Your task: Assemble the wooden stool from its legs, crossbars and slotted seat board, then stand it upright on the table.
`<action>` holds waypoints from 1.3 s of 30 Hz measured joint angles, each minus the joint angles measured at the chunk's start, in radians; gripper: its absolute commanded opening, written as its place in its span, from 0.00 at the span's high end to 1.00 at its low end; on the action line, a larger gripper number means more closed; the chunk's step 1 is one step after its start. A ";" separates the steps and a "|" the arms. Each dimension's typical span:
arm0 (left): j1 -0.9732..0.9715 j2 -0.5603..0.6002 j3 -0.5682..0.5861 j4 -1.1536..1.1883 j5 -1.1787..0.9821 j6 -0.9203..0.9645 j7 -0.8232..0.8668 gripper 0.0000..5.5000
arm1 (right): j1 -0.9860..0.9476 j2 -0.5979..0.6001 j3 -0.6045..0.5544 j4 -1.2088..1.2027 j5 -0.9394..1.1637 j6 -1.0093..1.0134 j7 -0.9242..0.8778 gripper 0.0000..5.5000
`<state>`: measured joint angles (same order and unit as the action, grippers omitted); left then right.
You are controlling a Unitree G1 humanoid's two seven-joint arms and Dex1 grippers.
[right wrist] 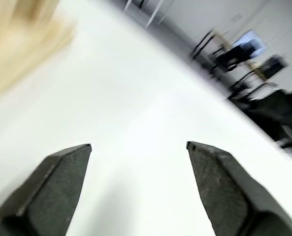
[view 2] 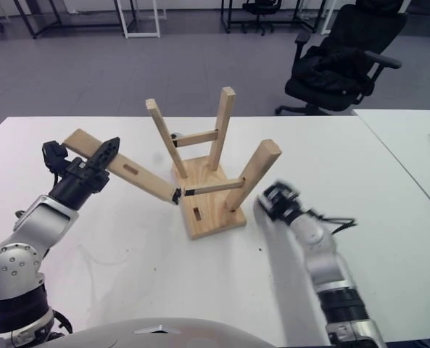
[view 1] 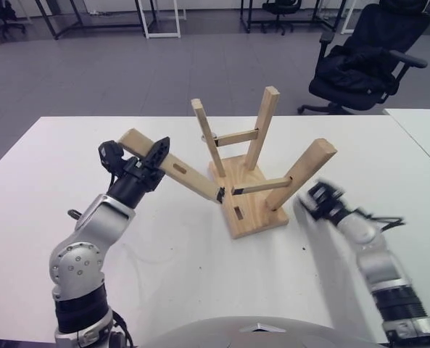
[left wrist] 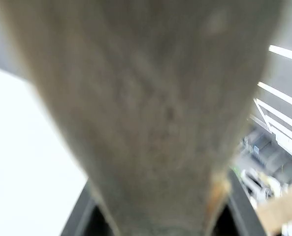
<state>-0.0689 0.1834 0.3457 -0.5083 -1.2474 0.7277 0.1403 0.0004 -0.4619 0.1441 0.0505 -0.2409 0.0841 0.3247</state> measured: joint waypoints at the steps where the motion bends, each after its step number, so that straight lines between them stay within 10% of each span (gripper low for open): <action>1: 0.009 -0.022 0.005 0.005 -0.019 -0.007 0.049 0.81 | 0.007 0.009 0.040 -0.004 -0.007 -0.028 -0.001 0.34; 23: 0.044 0.053 -0.152 -0.052 0.356 -0.105 0.113 0.81 | 0.078 0.036 0.176 -0.153 -0.072 -0.091 0.064 0.34; 34: -0.022 0.115 -0.255 -0.109 0.462 0.002 0.096 0.81 | -0.365 0.402 -0.267 -0.908 0.559 0.568 -0.205 0.34; 39: -0.021 0.089 -0.305 -0.132 0.544 0.007 0.116 0.81 | -0.506 0.300 0.023 -0.965 0.519 0.799 -0.267 0.34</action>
<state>-0.0900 0.2727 0.0406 -0.6404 -0.7038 0.7343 0.2565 -0.5060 -0.1621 0.1676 -0.9147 0.2782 0.8833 0.0577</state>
